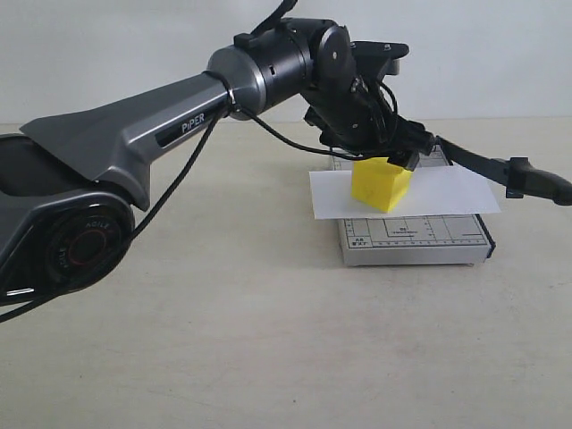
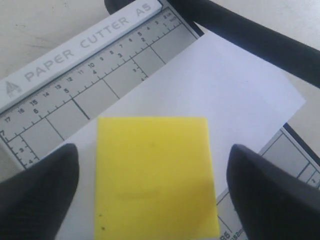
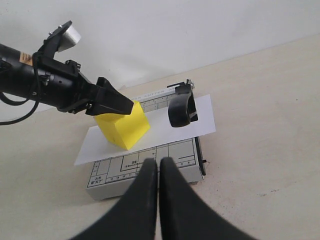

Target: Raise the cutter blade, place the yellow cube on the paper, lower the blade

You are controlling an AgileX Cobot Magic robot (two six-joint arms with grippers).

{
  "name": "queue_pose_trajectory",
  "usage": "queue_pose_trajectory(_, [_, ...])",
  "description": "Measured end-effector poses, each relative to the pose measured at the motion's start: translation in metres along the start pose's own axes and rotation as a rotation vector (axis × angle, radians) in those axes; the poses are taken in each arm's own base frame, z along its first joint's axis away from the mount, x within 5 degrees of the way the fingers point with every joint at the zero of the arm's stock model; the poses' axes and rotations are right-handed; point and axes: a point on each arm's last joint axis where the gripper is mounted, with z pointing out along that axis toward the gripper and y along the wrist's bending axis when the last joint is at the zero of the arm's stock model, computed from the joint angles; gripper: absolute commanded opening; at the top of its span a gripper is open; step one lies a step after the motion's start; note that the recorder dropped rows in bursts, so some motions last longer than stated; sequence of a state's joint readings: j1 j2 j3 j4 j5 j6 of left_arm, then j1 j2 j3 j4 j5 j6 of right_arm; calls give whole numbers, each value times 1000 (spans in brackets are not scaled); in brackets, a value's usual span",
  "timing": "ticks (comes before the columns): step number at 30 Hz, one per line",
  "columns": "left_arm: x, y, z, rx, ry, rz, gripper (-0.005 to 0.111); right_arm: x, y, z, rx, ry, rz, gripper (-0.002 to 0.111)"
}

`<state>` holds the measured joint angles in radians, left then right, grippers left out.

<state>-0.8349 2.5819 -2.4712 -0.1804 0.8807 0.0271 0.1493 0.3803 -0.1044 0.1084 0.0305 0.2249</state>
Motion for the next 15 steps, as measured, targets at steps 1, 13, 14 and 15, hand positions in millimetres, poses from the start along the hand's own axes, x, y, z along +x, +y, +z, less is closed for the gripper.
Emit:
queue_pose_trajectory(1, [0,0,0,0,0,0,77,0,0,0,0,0,0,1])
queue_pose_trajectory(13, [-24,-11,-58,6,-30,33,51,0,0,0,0,0,0,1])
queue_pose_trajectory(14, [-27,-12,-68,2,-34,40,45,0,0,0,0,0,0,1])
queue_pose_trajectory(15, [-33,-14,-83,-6,-51,55,42,0,0,0,0,0,0,1])
